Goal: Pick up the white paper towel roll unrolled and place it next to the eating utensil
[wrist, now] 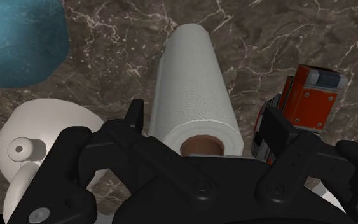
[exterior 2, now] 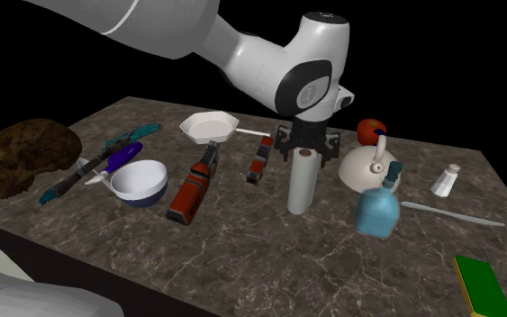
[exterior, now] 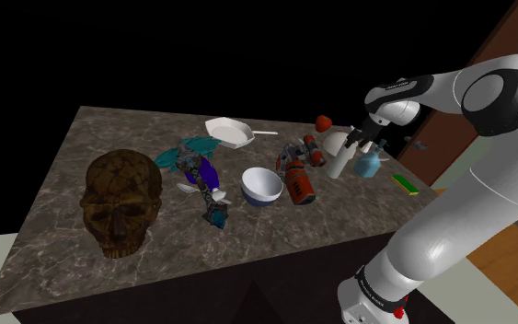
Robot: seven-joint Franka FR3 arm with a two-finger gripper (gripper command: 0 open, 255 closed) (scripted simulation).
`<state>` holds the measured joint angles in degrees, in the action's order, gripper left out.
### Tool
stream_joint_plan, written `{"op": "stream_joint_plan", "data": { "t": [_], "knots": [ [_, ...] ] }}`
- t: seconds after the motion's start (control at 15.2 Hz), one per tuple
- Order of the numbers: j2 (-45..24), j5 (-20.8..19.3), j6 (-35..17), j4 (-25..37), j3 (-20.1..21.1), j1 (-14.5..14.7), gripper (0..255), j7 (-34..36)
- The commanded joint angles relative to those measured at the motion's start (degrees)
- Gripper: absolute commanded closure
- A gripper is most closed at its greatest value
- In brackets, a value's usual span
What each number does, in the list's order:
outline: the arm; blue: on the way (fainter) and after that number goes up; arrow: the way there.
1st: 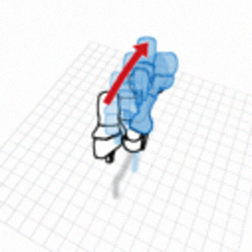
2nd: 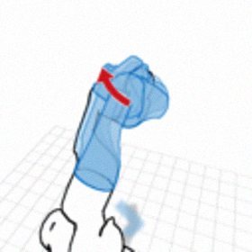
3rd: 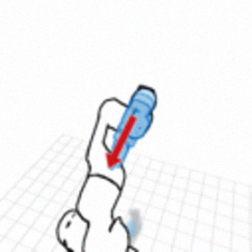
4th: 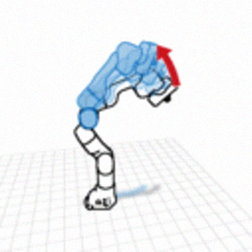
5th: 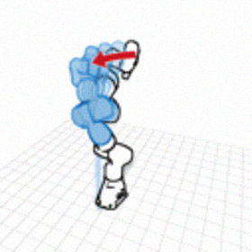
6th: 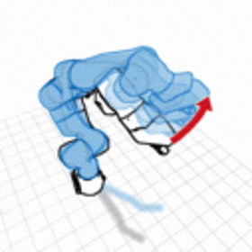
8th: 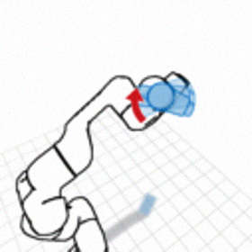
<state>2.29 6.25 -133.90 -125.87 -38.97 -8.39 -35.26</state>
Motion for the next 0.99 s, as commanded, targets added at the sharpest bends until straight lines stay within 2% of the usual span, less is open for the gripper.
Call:
{"op": "stream_joint_plan", "data": {
  "t": [0.0, 0.26, 0.33, 0.92],
  "knots": [
    [-0.2, 0.2, -0.2, 0.0, 0.0, 0.0, 0, -0.1],
    [-0.2, 0.2, -0.1, 0.0, 0.0, 0.0, 0, -0.1],
    [-0.2, 0.2, -0.1, 0.0, 0.0, 0.0, 255, -0.1],
    [-0.2, 0.2, -0.2, 0.0, 0.0, 0.0, 255, -0.1]
  ]
}}
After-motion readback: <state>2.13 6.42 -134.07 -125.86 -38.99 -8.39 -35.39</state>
